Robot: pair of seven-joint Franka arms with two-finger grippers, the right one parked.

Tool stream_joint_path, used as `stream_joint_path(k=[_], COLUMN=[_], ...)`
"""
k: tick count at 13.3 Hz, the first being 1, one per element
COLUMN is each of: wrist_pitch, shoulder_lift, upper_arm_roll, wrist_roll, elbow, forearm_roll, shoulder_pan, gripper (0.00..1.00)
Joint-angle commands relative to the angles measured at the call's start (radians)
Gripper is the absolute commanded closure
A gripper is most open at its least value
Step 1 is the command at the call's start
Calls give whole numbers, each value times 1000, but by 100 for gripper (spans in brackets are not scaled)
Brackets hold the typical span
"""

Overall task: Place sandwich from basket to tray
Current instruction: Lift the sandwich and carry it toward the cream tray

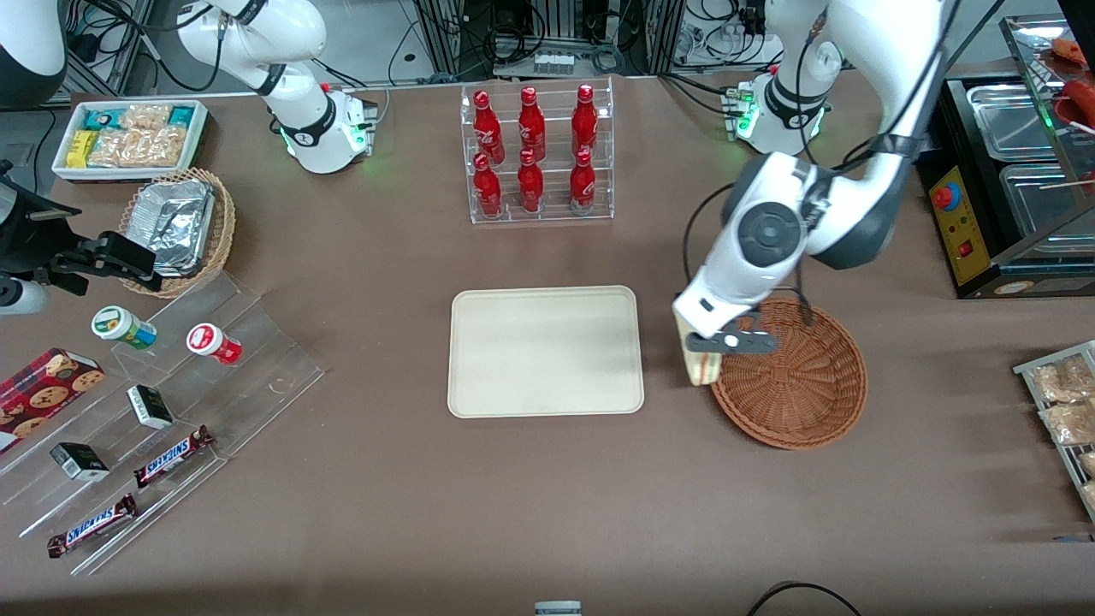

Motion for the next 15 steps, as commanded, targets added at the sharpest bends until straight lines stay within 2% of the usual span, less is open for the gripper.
stream_joint_path(k=[1, 5, 8, 15], wrist_pitch=[-20, -21, -23, -26], shoulder_lift=[83, 225, 314, 357], upper_arm_roll=[8, 8, 9, 11], wrist_roll=[-91, -301, -365, -353], elbow=[94, 209, 292, 307], forearm_roll=[23, 141, 187, 210], shoulder_pan=[-105, -232, -291, -312], gripper=[100, 100, 100, 100])
